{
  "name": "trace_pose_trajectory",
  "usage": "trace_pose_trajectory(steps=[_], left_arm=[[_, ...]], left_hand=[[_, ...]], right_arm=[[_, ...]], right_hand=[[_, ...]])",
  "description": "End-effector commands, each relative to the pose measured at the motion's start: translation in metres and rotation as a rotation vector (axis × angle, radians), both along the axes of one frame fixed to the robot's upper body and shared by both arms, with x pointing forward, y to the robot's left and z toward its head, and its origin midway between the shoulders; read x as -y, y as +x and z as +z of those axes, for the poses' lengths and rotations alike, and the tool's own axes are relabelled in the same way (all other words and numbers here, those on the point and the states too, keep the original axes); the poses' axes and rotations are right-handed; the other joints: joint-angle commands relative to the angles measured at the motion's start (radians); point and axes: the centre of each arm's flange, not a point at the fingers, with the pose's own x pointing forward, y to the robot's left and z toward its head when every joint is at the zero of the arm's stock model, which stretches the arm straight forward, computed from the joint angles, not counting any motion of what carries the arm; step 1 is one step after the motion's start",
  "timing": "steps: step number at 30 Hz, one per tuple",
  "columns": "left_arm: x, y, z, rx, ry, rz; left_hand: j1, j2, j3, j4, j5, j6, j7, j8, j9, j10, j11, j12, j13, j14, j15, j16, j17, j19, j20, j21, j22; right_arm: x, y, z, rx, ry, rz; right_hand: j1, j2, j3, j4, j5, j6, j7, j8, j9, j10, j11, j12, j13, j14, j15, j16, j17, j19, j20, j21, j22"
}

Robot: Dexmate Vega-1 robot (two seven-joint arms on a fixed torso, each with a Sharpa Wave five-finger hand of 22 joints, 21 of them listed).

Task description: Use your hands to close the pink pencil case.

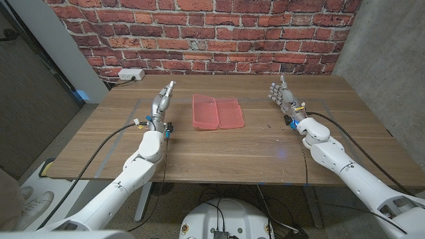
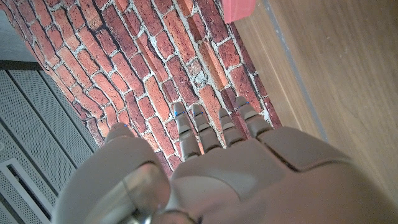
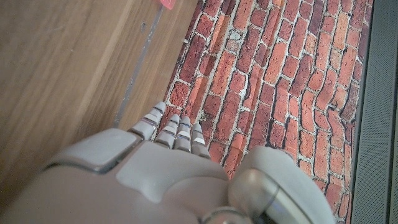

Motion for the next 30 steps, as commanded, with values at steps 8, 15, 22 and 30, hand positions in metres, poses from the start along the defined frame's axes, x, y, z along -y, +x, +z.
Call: trace_pose_trajectory(steps=[8, 15, 22, 30], left_arm=[[-0.01, 0.014, 0.031, -0.016, 0.186, -0.013], [-0.013, 0.023, 0.045, -0.065, 0.239, -0.072], [-0.013, 0.02, 0.054, -0.058, 0.374, -0.008], [-0.015, 0.016, 0.049, -0.043, 0.471, 0.054]], left_hand=[[-0.011, -0.014, -0.029, 0.008, 0.002, 0.016, 0.022, -0.029, 0.002, 0.047, 0.005, -0.023, 0.004, 0.072, -0.089, -0.001, 0.004, 0.166, 0.03, 0.032, -0.001], [-0.01, -0.01, -0.037, 0.012, 0.003, 0.014, 0.022, -0.046, 0.004, 0.053, 0.008, -0.038, 0.006, 0.086, -0.086, -0.006, 0.004, 0.252, 0.126, 0.046, -0.001], [-0.019, -0.005, -0.056, 0.023, 0.006, 0.052, 0.018, -0.051, 0.005, 0.122, 0.001, -0.04, 0.006, 0.008, -0.097, -0.023, 0.005, 0.016, 0.072, -0.042, 0.001], [-0.023, 0.003, -0.063, 0.029, 0.007, 0.111, 0.024, -0.039, 0.004, 0.165, -0.009, -0.042, 0.006, -0.051, -0.107, -0.027, 0.005, -0.07, 0.004, -0.04, 0.002]], right_arm=[[-0.01, -0.003, 0.012, 0.024, -0.043, -0.009], [-0.023, -0.011, 0.016, 0.05, -0.025, 0.041], [-0.029, -0.013, 0.02, 0.066, -0.043, 0.038], [-0.036, -0.012, 0.014, 0.04, -0.047, 0.037]], right_hand=[[0.019, -0.001, 0.002, -0.006, 0.006, -0.008, 0.0, 0.002, 0.004, 0.005, -0.006, 0.005, 0.002, -0.007, 0.0, -0.001, 0.003, -0.017, 0.002, -0.006, 0.004], [0.025, 0.002, 0.005, -0.009, 0.006, -0.009, 0.0, 0.002, 0.004, 0.004, -0.003, 0.005, 0.002, -0.018, 0.007, -0.004, 0.003, -0.029, 0.004, -0.009, 0.004], [0.032, 0.006, 0.011, -0.013, 0.004, -0.016, 0.004, 0.0, 0.004, -0.002, 0.003, 0.004, 0.002, -0.039, 0.023, -0.007, 0.003, -0.048, 0.01, -0.011, 0.004], [0.034, 0.008, 0.013, -0.015, 0.003, -0.017, 0.004, 0.001, 0.004, 0.001, 0.005, 0.006, 0.002, -0.043, 0.023, -0.007, 0.003, -0.053, 0.013, -0.011, 0.004]])
